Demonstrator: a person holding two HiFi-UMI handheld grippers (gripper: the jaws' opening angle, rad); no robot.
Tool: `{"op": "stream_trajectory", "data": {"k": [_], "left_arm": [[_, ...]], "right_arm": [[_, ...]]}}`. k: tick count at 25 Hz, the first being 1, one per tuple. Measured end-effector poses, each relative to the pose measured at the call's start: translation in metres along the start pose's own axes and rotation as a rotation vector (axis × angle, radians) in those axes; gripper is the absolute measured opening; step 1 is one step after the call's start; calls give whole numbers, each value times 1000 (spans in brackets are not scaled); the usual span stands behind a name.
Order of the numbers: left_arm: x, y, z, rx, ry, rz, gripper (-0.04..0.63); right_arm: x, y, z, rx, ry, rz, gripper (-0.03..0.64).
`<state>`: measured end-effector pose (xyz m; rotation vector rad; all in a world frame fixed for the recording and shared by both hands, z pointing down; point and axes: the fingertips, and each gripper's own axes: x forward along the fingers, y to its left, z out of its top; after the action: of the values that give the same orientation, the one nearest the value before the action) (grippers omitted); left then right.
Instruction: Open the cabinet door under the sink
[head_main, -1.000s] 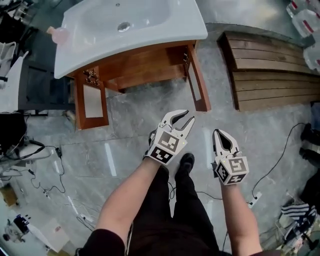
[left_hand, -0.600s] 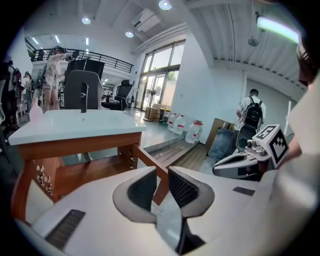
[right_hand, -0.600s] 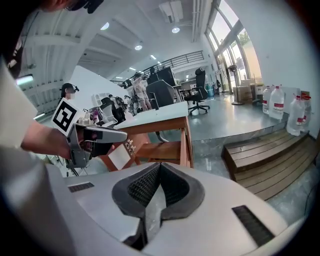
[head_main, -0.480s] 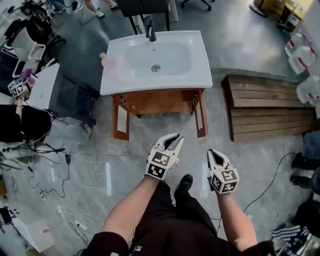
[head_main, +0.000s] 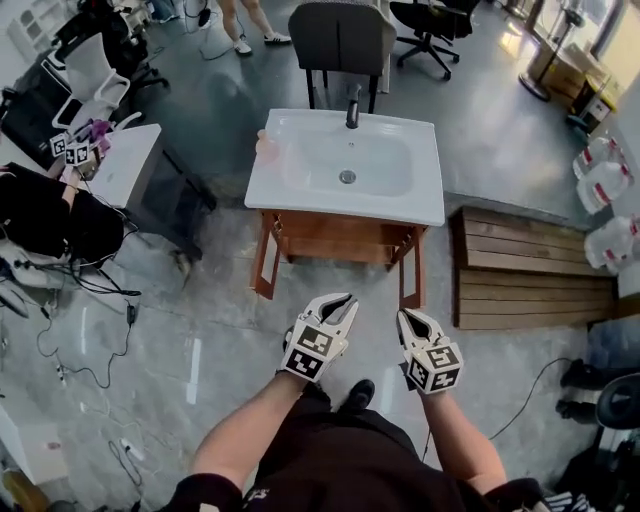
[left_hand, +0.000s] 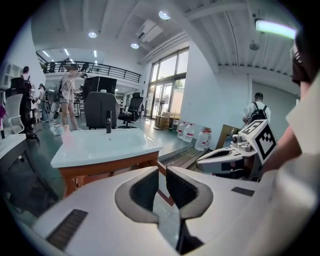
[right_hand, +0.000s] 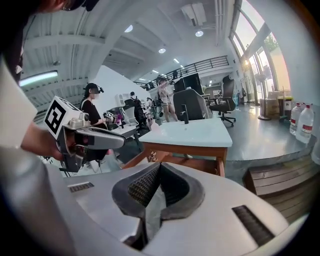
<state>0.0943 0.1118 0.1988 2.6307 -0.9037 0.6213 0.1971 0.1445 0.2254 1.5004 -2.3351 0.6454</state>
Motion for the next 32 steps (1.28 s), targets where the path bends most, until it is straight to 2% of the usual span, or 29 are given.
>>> {"op": "stream_trajectory", "data": {"k": [6, 12, 15, 21, 25, 29, 32], "left_arm": [[-58, 56, 10, -47, -46, 74, 54], [-115, 100, 28, -61, -124, 100, 52], [-134, 114, 38, -43, -149, 118, 51], [-150, 110, 60, -27, -192, 137, 51], [-147, 102, 69, -30, -197, 168, 51], [-138, 90, 83, -64, -217, 221, 51], [-130, 79, 103, -74, -247, 276, 51]], "right_arm": [[14, 43, 40, -37, -20, 19, 15], [19, 78, 96, -88, -115, -30, 14], [15, 85, 124, -75, -185, -56, 14], [-4, 92, 150, -72, -262, -19, 14], [-22, 91, 182, -131, -327, 8, 14], [-53, 68, 204, -197, -370, 31, 12], [-66, 35, 198, -218, -362, 79, 12]]}}
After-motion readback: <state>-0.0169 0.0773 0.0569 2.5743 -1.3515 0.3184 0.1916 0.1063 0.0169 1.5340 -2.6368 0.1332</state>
